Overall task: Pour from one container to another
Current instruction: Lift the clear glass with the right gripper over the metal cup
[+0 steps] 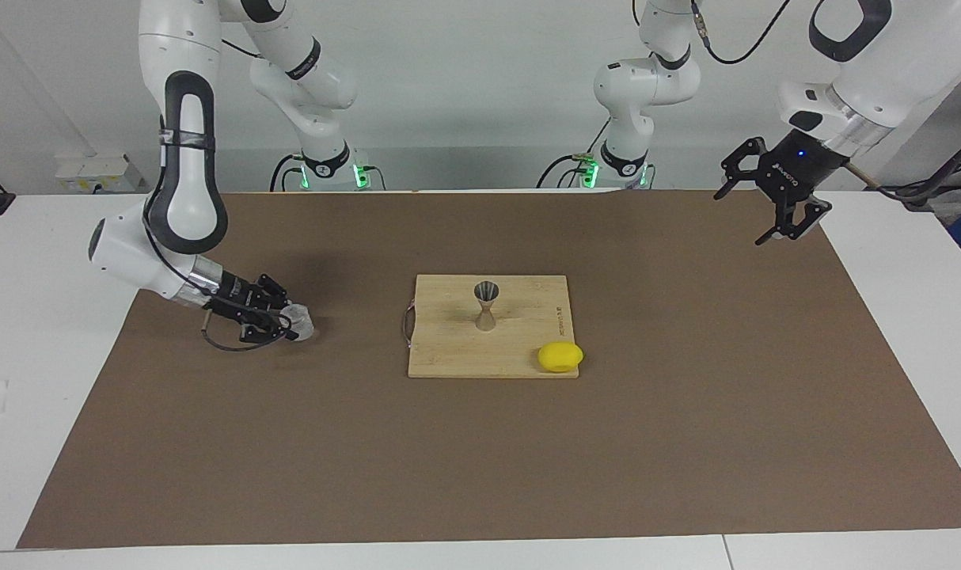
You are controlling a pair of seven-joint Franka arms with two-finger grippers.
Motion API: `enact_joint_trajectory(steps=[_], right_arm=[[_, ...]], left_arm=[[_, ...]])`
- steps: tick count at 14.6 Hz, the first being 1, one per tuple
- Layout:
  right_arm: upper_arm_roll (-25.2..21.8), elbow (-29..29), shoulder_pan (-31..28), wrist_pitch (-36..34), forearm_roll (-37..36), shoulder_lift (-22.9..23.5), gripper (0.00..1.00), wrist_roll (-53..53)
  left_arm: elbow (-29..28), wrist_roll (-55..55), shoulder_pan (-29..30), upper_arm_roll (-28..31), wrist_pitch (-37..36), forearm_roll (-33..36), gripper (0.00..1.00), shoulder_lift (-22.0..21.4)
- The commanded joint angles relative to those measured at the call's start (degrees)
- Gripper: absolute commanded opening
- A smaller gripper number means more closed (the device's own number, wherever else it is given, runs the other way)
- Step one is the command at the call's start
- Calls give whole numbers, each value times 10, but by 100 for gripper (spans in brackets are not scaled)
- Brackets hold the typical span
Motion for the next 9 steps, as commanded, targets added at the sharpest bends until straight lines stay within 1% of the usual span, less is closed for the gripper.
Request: enact_joint_trajectory(steps=[1,3,6,9], right_arm=[[-1,-11,37,5,18,-34,0,45],[-1,-10,68,18,17,-42,0,83],[-2,-7,120,58,14,-51,0,145],[-3,-1,164,82,3,-51,0,204]], left_arm=[[-14,-162,-5,2,-2,41,100,-14],[-12,-229,-15,3,5,57,100,-15],[-12,-348,-14,3,13,60,100,-15],[-14,-389,-4,10,3,62,100,-20]])
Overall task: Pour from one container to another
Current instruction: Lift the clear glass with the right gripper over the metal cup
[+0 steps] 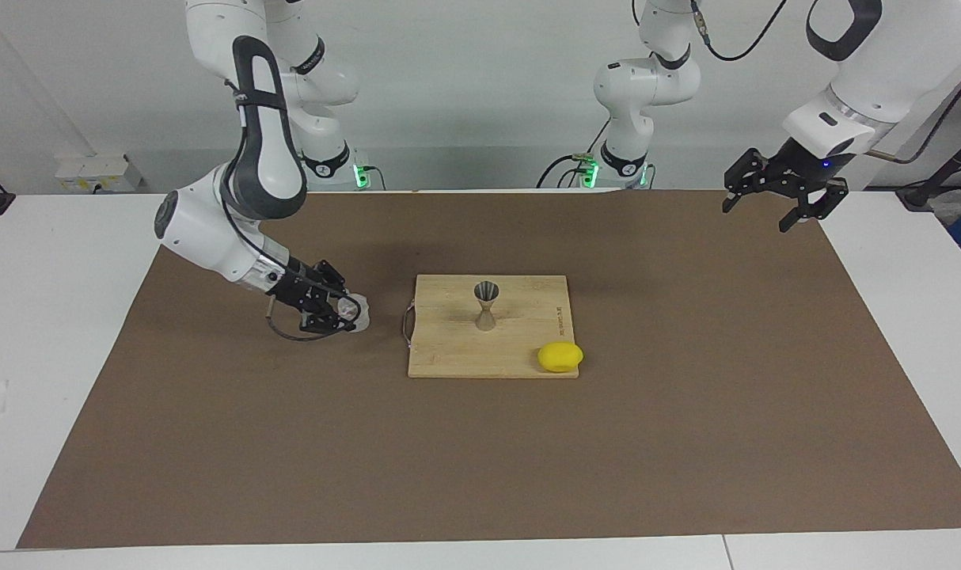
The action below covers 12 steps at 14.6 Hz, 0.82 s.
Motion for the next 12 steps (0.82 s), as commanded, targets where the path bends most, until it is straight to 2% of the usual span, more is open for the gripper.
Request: enact_joint_trajectory(steps=[1,4,6,12], right_arm=[[-3,5,35,25,-10,-10,0,60],[-3,19,85,55,-56,-8,0,146],[-3,26,114,75,-77,-6,0,194],[-3,82,189,78,-222,12,0,390]], left_arm=[[-15,-50,4,7,-2,11,100,-17],[-14,-135,0,7,4,41,100,-17],[-13,-142,-6,1,6,70,100,-17],[-21,-141,-7,0,-2,70,100,-25]])
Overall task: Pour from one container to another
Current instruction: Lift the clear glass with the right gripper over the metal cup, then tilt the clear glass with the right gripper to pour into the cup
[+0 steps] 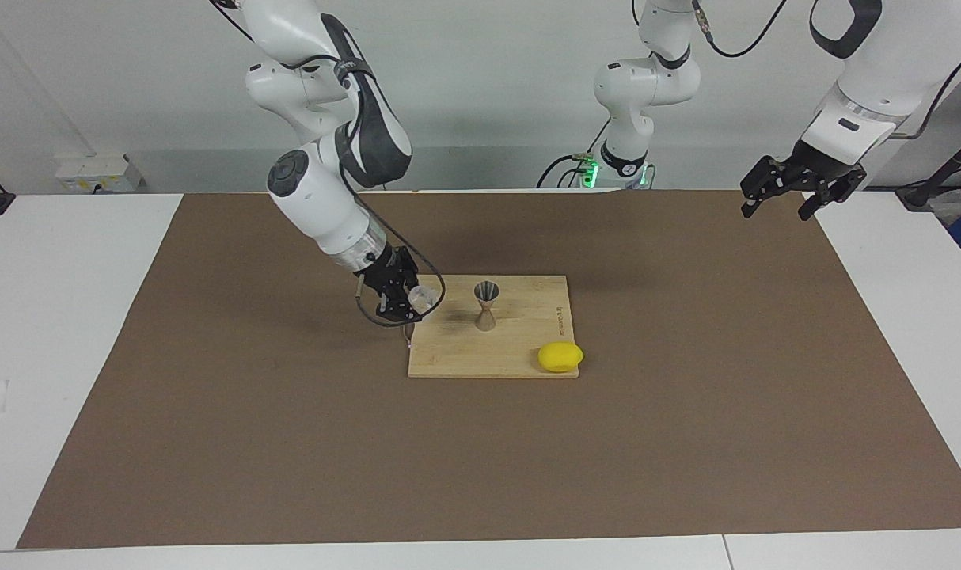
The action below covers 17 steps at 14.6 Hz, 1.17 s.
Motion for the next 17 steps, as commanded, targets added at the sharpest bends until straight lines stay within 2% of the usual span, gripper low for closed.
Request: enact_joint_trajectory(steps=[1,6,11,17], right_arm=[[-3,27,28,3,-57,12,0,68],[-1,45,65,2,-159,18,0,150],[-2,57,91,-8,-216,19,0,162],[2,60,113,-11,-302,19,0,170]], left_arm=[[-23,-10,-11,3,-1,13,100,-19],[-17,-14,-9,8,13,11,100,-19],[-22,-22,-27,5,27,17,100,-19],[5,-20,-38,10,-7,19,100,-10]])
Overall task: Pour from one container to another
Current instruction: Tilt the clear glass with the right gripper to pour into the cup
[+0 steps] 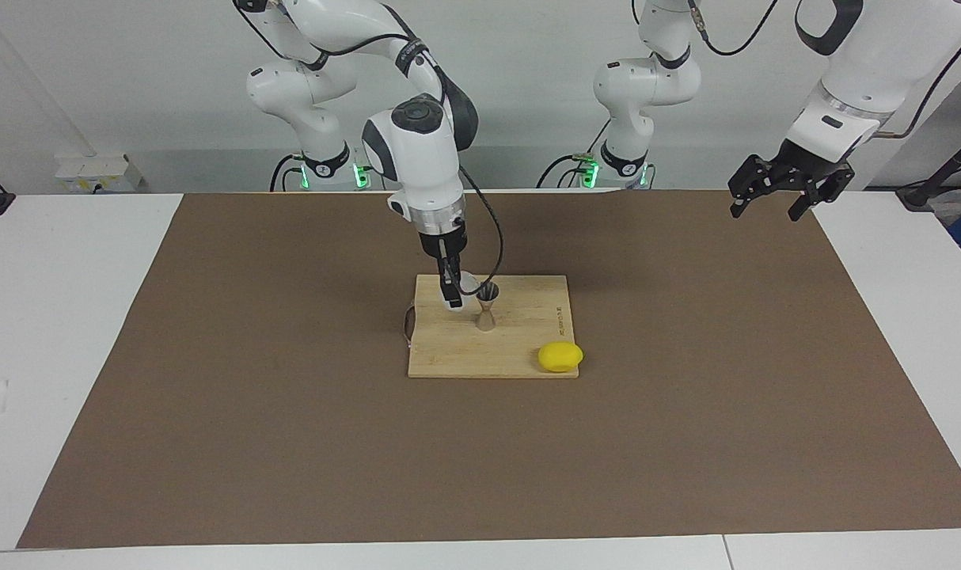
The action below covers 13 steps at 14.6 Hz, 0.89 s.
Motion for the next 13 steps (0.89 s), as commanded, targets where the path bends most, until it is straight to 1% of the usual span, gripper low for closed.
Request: enact_joint_trajectory(steps=[1,3,6,10,13], right_arm=[[1,15,15,-13,-43,8,0,16],[2,15,17,-17,-65,7,0,16],[2,14,26,-19,-92,6,0,16],[3,13,28,-22,-126,4,0,16],[4,13,28,-22,-129,4,0,16]], left_arm=[[7,-7,-13,13,-17,15,100,-5],[6,-7,-19,17,-10,15,100,-6],[6,-1,-22,41,-7,13,100,-6],[3,-1,-17,38,0,15,100,-8],[1,-2,-13,35,-2,15,100,-11]])
